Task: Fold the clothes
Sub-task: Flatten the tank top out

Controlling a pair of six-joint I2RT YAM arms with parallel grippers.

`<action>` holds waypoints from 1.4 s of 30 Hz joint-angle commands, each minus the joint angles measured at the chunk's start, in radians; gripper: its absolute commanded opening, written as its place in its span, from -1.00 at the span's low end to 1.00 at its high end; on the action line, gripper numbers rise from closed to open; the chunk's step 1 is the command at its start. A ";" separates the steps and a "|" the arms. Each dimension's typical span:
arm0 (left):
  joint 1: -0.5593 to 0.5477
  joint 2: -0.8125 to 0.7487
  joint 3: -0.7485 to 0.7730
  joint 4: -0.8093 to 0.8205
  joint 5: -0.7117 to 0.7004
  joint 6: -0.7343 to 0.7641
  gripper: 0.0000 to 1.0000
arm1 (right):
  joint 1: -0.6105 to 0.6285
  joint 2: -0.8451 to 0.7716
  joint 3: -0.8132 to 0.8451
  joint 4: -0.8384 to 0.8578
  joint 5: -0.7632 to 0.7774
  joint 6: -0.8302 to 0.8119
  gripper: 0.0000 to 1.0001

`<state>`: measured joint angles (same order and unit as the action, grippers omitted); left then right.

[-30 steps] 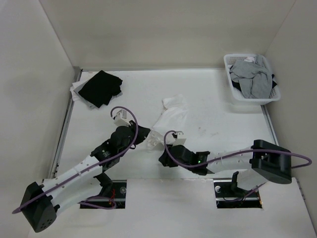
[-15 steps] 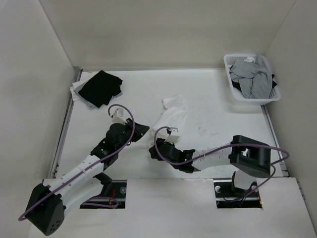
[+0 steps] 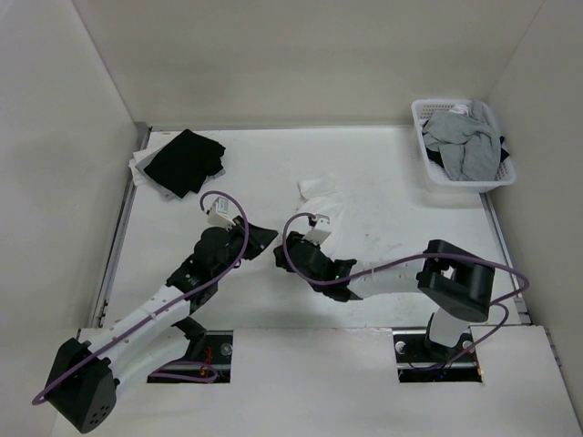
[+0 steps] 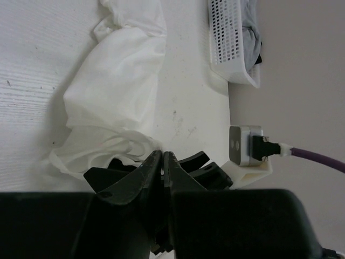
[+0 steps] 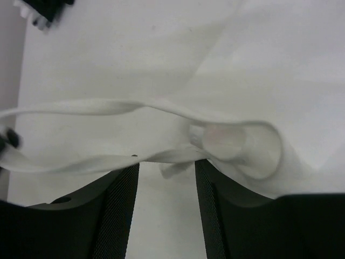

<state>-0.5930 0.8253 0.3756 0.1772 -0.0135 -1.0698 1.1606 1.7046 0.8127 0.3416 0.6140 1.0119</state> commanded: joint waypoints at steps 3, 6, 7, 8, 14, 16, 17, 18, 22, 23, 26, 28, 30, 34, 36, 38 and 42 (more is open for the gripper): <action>-0.032 -0.021 0.042 0.044 -0.072 0.014 -0.89 | -0.017 0.038 0.065 0.040 0.013 -0.027 -0.14; -0.031 -0.023 0.043 0.036 -0.086 0.021 -0.89 | -0.025 0.059 0.091 -0.035 -0.013 0.004 -0.08; -0.027 -0.025 0.045 0.033 -0.089 0.024 -0.89 | -0.025 0.064 0.097 -0.050 -0.014 0.011 -0.08; -0.024 -0.025 0.048 0.031 -0.092 0.027 -0.89 | -0.025 0.069 0.098 -0.053 -0.017 0.016 -0.19; -0.020 -0.028 0.075 0.027 -0.123 0.056 -0.90 | -0.023 0.041 0.109 -0.073 -0.031 -0.004 -0.99; -0.015 -0.034 0.092 0.022 -0.137 0.073 -0.90 | -0.023 0.000 0.089 -0.063 -0.020 -0.024 -1.00; -0.012 -0.038 0.103 0.019 -0.143 0.082 -0.90 | -0.017 -0.034 0.076 -0.059 -0.010 -0.038 -1.00; -0.005 -0.046 0.117 0.012 -0.147 0.094 -0.90 | -0.002 -0.078 0.060 -0.059 0.007 -0.053 -1.00; 0.022 -0.083 0.190 -0.022 -0.164 0.137 -0.91 | 0.076 -0.293 0.000 -0.124 0.087 -0.124 -1.00; 0.023 -0.092 0.212 -0.030 -0.172 0.149 -0.91 | 0.083 -0.334 -0.009 -0.153 0.093 -0.124 -1.00; 0.002 -0.103 0.287 -0.050 -0.190 0.182 -0.92 | 0.101 -0.488 -0.030 -0.252 0.092 -0.133 -1.00; -0.047 -0.092 0.360 -0.053 -0.200 0.208 -0.92 | 0.128 -0.575 -0.032 -0.306 0.098 -0.157 -0.95; -0.118 -0.071 0.452 -0.053 -0.226 0.257 -0.93 | 0.145 -0.655 -0.029 -0.344 0.090 -0.199 -0.69; -0.289 -0.031 0.658 -0.044 -0.328 0.421 -0.93 | 0.191 -0.813 -0.001 -0.430 0.076 -0.236 -0.26; -0.391 -0.017 0.750 -0.033 -0.362 0.502 -0.92 | 0.219 -0.861 0.035 -0.492 0.069 -0.246 -0.20; -0.489 0.001 0.818 -0.002 -0.393 0.576 -0.92 | 0.253 -0.884 0.069 -0.542 0.072 -0.260 -0.14; -0.653 0.049 0.907 0.057 -0.430 0.704 -0.91 | 0.297 -0.898 0.091 -0.570 0.070 -0.288 0.00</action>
<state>-1.1790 0.8463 1.2160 0.1520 -0.3786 -0.5278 1.4368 0.8124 0.8627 -0.1616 0.6811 0.7700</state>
